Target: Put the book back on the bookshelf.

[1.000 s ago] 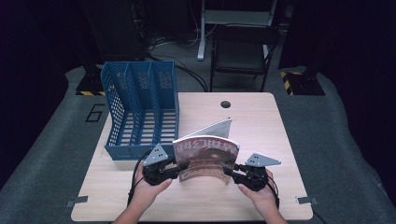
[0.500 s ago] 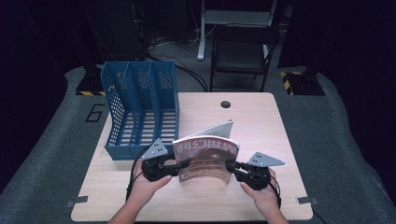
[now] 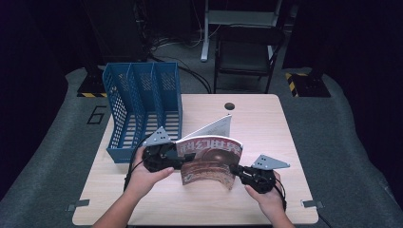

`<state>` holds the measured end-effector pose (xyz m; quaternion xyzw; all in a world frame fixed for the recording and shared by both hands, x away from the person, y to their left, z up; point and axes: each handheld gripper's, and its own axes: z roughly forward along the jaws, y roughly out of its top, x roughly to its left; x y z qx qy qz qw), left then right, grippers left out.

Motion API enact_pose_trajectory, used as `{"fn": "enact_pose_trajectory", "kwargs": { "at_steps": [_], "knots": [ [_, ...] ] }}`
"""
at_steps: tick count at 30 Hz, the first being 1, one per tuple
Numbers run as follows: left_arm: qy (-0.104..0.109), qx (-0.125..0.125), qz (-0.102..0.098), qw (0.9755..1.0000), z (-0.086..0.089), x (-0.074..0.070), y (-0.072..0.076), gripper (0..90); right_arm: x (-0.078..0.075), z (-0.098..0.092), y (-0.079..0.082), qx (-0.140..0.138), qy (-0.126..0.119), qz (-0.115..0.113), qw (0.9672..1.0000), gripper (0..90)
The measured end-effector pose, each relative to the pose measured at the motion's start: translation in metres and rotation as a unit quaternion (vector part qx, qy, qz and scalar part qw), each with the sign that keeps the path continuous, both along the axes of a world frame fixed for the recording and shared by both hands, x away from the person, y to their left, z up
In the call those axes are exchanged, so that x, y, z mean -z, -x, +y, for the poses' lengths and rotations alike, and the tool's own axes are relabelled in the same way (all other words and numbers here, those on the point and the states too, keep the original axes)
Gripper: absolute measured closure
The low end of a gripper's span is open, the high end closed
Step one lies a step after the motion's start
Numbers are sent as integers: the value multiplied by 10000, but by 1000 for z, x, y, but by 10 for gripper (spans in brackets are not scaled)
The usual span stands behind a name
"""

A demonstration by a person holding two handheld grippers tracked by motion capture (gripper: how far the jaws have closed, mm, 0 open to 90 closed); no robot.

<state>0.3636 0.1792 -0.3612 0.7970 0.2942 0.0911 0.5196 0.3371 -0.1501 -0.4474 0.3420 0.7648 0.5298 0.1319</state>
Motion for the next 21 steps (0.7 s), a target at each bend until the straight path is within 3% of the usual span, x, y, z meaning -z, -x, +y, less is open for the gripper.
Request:
{"fn": "enact_pose_trajectory", "kwargs": {
  "at_steps": [9, 11, 21],
  "knots": [
    [-219, 155, -24, 9996, -9, -24, -11, 438, 1, -1, 0, -27, 17, -32, 10000, 816],
    [-325, 192, -117, 9992, -13, -30, -12, 440, 1, -1, 0, -21, 15, -30, 10000, 815],
    [-479, 341, -173, 9981, -25, -37, -18, 453, 1, -1, -1, 39, -24, -14, 10000, 801]
  ]
}}
